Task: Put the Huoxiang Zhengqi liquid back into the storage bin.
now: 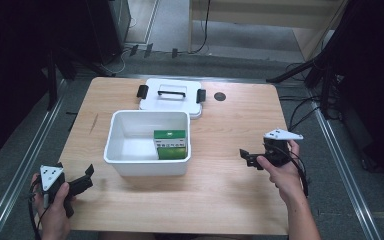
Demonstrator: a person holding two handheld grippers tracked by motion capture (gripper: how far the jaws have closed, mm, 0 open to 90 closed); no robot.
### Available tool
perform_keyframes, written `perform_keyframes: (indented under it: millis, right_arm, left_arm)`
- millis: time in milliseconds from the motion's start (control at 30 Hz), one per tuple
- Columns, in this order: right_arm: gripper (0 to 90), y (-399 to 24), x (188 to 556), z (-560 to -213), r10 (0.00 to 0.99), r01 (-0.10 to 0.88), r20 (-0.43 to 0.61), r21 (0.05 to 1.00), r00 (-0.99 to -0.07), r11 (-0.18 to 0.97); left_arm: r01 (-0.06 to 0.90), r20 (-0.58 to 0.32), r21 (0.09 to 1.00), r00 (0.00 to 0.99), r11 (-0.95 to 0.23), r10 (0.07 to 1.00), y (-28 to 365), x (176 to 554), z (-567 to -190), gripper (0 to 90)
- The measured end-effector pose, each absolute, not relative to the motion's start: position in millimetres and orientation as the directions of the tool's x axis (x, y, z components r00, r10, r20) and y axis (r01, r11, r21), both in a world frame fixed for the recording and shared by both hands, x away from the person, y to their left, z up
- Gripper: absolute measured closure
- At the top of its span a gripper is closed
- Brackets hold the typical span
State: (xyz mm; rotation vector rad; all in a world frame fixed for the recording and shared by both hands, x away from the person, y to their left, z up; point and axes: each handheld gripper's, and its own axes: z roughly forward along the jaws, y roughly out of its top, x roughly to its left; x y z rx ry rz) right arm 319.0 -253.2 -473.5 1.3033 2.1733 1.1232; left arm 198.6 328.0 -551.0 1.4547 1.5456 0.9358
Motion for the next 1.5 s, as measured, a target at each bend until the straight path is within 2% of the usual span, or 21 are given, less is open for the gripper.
perform_keyframes:
  millis: [667,933,1167,1500]
  right_arm:
    - [0.0,-316,263,-530,0.928,0.589,0.134,0.801,-0.348,0.105]
    - [0.0,-329,235,-536,0.943,0.527,0.087,0.844,-0.322,0.102]
    - [0.0,-340,223,-545,0.946,0.546,0.104,0.834,-0.308,0.086]
    - [0.0,-347,217,-547,0.945,0.515,0.138,0.856,-0.298,0.037]
  left_arm:
    - [0.413,-0.057,0.909,-0.018,0.059,0.998,328,198,-551,0.0]
    - [0.416,-0.049,0.908,-0.014,0.050,0.999,327,198,-551,0.0]
    - [0.422,-0.038,0.905,-0.019,0.043,0.999,326,198,-551,0.0]
    - [0.434,-0.023,0.900,-0.031,0.034,0.999,325,200,-551,0.0]
